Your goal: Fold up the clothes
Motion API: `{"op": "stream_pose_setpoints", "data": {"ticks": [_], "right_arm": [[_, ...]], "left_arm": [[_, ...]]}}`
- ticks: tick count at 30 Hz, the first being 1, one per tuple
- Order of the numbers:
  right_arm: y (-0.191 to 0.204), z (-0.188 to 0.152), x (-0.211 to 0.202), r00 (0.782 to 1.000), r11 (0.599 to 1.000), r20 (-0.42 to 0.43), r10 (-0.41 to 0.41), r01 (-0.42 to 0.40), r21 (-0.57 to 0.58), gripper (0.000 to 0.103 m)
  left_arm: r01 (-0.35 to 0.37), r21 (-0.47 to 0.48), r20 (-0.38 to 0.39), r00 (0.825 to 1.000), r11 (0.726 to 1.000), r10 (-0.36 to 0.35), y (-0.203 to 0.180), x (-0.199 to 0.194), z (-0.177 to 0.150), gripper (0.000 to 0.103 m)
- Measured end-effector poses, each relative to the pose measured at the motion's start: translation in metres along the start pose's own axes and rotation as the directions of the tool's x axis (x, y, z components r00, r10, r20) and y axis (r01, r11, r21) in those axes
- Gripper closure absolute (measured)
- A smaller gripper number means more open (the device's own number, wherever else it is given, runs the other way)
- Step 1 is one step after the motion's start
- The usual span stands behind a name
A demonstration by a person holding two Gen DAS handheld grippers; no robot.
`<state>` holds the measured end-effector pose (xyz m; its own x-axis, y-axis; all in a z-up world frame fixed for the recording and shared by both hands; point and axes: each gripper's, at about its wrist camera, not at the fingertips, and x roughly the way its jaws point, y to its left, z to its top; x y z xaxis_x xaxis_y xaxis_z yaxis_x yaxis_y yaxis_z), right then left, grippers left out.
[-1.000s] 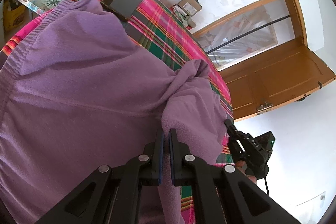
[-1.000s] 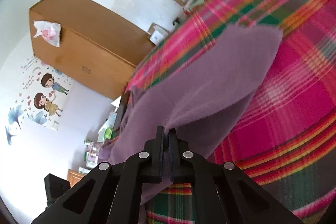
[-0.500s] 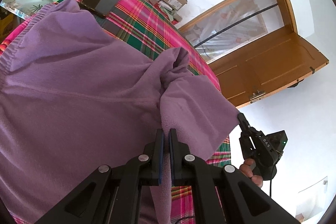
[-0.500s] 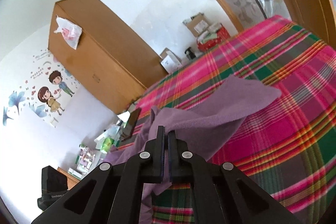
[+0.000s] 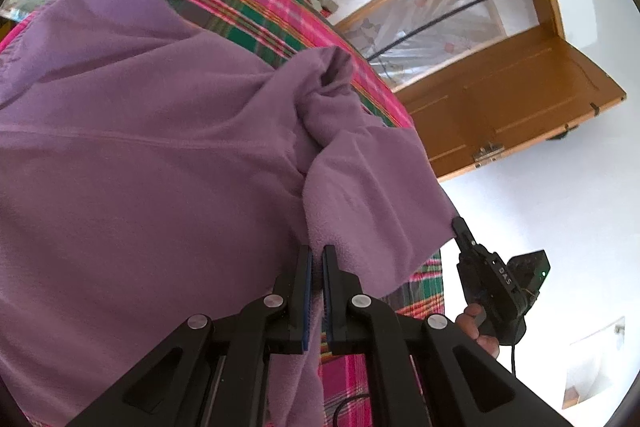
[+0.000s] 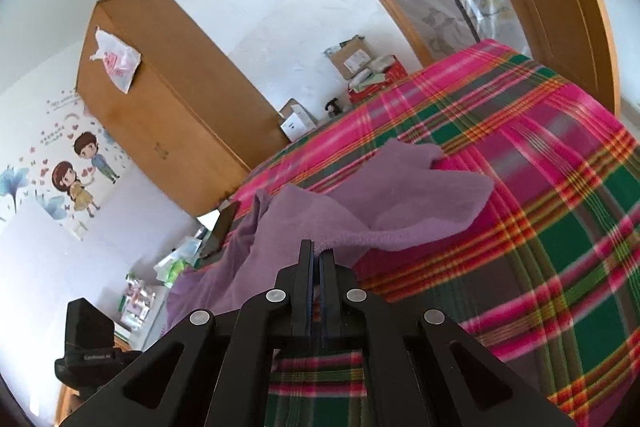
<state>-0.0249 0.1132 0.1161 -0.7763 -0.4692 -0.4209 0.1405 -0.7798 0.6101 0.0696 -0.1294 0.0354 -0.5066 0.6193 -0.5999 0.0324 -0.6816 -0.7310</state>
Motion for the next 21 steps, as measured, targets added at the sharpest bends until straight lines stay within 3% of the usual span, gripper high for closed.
{"op": "stream_pose_setpoints", "data": {"ticks": [13, 21], "right_arm": [[0.004, 0.003, -0.059, 0.986, 0.996, 0.152, -0.062, 0.07, -0.05, 0.1], [-0.016, -0.001, -0.092, 0.971, 0.992, 0.206, -0.122, 0.127, -0.011, 0.1]], "left_arm": [[0.035, 0.104, -0.058, 0.998, 0.994, -0.029, -0.029, 0.013, -0.011, 0.098], [0.049, 0.149, -0.135, 0.99, 0.988, -0.029, -0.052, 0.04, -0.027, 0.098]]}}
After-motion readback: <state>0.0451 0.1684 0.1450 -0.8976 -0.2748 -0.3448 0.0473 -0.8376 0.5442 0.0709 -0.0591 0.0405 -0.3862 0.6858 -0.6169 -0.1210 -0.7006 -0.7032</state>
